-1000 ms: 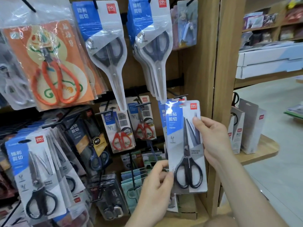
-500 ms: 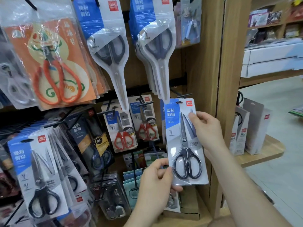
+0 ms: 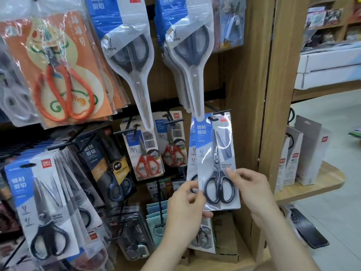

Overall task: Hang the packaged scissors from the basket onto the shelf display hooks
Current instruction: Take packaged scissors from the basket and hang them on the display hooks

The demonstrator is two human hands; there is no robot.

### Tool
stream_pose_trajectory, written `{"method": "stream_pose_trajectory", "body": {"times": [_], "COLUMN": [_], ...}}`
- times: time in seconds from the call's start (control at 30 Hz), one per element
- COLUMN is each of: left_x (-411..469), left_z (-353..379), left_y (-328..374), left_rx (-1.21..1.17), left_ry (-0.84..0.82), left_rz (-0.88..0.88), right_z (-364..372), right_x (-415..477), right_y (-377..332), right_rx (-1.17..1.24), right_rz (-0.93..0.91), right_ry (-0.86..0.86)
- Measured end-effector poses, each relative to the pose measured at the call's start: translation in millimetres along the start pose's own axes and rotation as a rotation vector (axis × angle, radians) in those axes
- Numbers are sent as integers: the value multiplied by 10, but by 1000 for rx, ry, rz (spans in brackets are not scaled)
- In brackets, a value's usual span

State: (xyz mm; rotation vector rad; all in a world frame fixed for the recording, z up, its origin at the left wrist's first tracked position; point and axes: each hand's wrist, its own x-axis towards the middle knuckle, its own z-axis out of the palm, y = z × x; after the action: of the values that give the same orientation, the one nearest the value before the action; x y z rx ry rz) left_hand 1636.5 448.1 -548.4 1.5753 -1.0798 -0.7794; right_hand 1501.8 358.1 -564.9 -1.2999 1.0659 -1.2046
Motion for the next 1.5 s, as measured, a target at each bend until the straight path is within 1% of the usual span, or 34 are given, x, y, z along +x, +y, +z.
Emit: {"method": "stream_pose_trajectory", "body": {"times": [0.13, 0.2, 0.27, 0.37, 0.47, 0.53, 0.57, 0.6, 0.67, 0.77, 0.87, 0.97, 1.07, 1.13, 1.2, 1.33, 1.5], "left_x": [61, 132, 231, 391, 527, 635, 702, 764, 860, 949, 931, 783, 558, 392, 182, -312, -900], "left_z": [-49, -76, -74, -31, 10, 12, 13, 17, 36, 58, 49, 0, -112, -235, -406, -928, -1829], "left_y": [-10, -22, -28, -58, -96, -98, -86, -62, -16, -40, -113, -187, -255, -283, -280, -256, -306], "left_rx": [8, 40, 74, 139, 157, 157, 150, 135, 123, 94, 66, 136, 167, 151, 135, 83, -20], "left_ry": [33, 46, 65, 88, 107, 137, 146, 145, 111, 57, 7, -31, -19, 8, 27, 135, 378], "left_rz": [59, 63, 47, 17, 9, 30, 37, 38, 19, -36, -72, -58, -40, -31, -18, 39, 72], "right_z": [130, 169, 194, 216, 164, 157, 175, 200, 250, 293, 307, 311, 311, 333, 371, 580, 1200], "right_x": [66, 117, 184, 277, 210, 117, 96, 107, 198, 366, 413, 356, 257, 166, 49, -312, -854], "right_y": [-30, -65, -68, -74, -44, 33, 83, 131, 203, 265, 355, 392, 322, 236, 129, -164, -494], "right_rx": [64, 92, 86, 69, 29, -13, 10, 55, 150, 294, 397, 448, 426, 365, 285, 152, 29], "right_rz": [6, 14, 37, 113, 224, 248, 248, 244, 249, 293, 366, 418, 394, 364, 331, 241, 150], "right_ry": [65, 96, 89, 43, -89, -146, -143, -106, 19, 167, 229, 219, 173, 129, 48, -197, -603]}}
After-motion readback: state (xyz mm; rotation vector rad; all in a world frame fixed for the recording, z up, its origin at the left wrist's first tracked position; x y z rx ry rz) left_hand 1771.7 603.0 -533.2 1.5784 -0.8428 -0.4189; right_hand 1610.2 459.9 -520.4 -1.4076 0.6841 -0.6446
